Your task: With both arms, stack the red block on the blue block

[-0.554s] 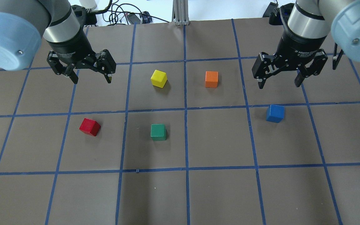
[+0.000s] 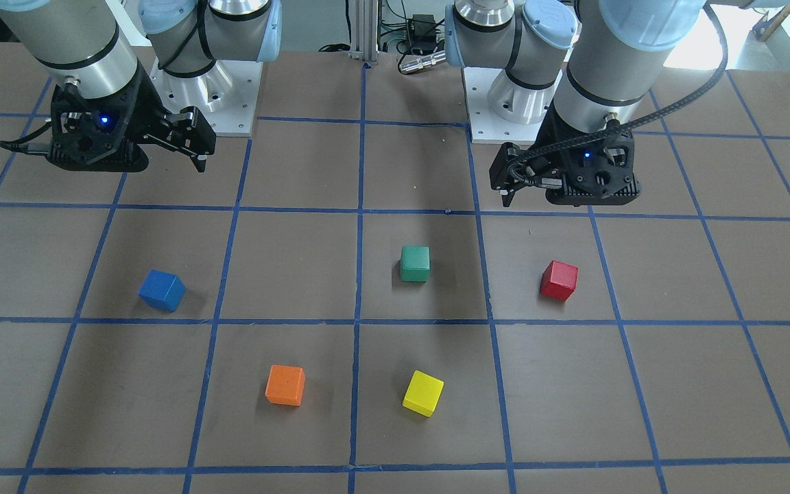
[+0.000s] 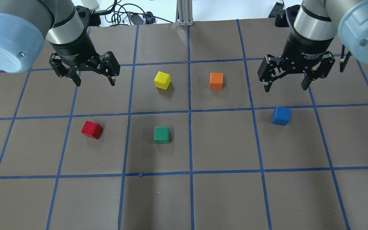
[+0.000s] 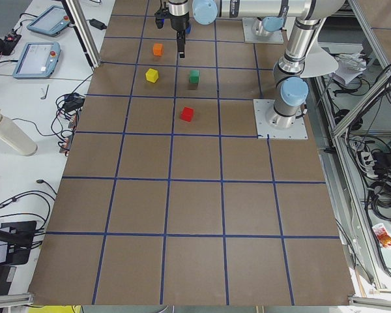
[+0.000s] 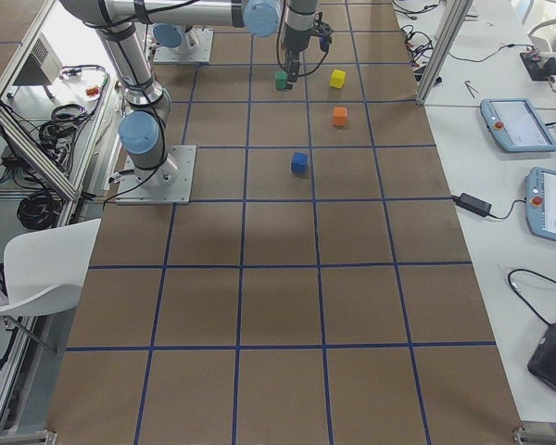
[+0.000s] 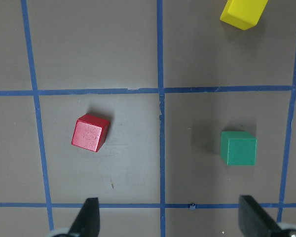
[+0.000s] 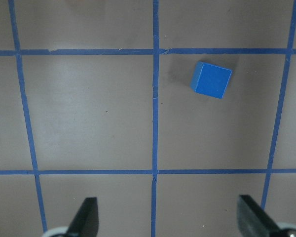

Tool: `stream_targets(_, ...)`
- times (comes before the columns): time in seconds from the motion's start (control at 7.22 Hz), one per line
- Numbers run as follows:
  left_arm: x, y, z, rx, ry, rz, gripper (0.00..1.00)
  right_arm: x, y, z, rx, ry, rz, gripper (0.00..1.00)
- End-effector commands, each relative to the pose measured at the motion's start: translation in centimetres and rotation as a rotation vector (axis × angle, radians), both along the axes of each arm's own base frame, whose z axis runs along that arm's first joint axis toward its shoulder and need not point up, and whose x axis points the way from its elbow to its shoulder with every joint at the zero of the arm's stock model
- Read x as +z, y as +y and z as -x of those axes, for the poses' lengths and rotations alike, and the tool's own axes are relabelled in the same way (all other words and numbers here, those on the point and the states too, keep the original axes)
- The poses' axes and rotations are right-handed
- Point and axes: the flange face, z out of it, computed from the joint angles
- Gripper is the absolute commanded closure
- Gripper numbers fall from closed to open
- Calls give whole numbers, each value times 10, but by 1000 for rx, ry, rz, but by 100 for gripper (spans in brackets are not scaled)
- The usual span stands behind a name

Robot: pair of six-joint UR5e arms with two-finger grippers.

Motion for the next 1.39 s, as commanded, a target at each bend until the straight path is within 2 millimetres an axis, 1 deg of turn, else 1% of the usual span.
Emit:
stream_targets(0.0,-3,-1,0,0,-3,-6,0,-1,1,0,0,2,-3,0)
stream_targets(0.28,-10,0,-2,1,0,-17,0,-6,-3,0,0,3,-3,0)
stream_targets(0.42,-7,-1,-4,3,1,-12,0,-4,-4,1,-1,2,0,0)
stream_targets(0.83,-5,3,-6,3,-2,-11,0,1,-1,-1,-1,-10,9,0)
stream_targets(1.25,-6,3,-5,3,-2,-13,0,1,-2,0,-2,-4,9,0)
